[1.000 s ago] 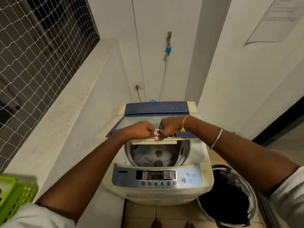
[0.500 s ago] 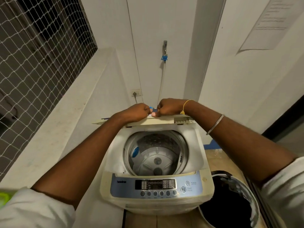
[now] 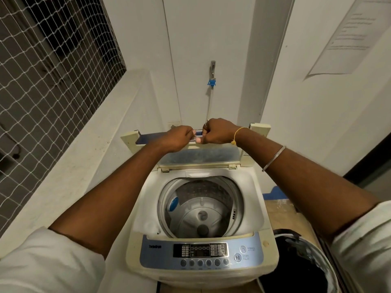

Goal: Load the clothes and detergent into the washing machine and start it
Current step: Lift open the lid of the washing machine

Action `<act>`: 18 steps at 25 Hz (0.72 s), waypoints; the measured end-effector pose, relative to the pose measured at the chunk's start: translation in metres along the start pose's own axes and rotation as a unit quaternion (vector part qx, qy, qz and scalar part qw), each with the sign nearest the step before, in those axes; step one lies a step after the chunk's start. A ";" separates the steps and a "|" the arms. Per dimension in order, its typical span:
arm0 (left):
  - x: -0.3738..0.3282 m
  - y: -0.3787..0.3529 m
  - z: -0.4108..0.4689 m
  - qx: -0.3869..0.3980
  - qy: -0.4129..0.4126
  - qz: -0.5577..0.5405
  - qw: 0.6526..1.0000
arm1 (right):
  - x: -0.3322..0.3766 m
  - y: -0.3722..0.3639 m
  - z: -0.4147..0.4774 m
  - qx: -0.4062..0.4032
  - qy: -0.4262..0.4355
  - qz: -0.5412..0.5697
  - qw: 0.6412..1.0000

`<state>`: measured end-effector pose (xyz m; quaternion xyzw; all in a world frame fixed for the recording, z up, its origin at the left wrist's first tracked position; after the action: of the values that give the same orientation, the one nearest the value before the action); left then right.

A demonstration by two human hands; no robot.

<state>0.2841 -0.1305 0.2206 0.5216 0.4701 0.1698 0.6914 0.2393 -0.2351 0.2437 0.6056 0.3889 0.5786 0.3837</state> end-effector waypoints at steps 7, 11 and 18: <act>0.002 -0.004 0.009 -0.100 -0.059 0.046 0.992 | -0.005 -0.006 0.010 -0.120 0.038 -0.205 0.971; 0.003 -0.012 0.012 -0.148 -0.090 0.087 0.981 | -0.007 -0.016 0.008 -0.182 0.052 -0.243 0.952; 0.032 -0.054 0.009 -0.138 -0.102 0.131 0.976 | -0.016 -0.049 -0.001 -0.213 0.055 -0.290 0.931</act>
<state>0.2935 -0.1336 0.1584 0.4931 0.2966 0.2679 0.7727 0.2364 -0.2298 0.1925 0.3374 0.4361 0.5439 0.6325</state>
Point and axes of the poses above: each hand's wrist, its own z-axis towards the middle knuckle, its own y-axis out of the back of the hand, x = y × z, the point moved 10 cm from there along z, towards the middle knuckle, and after that the axes turned 8 degrees about -x, right-handed, at the moved point
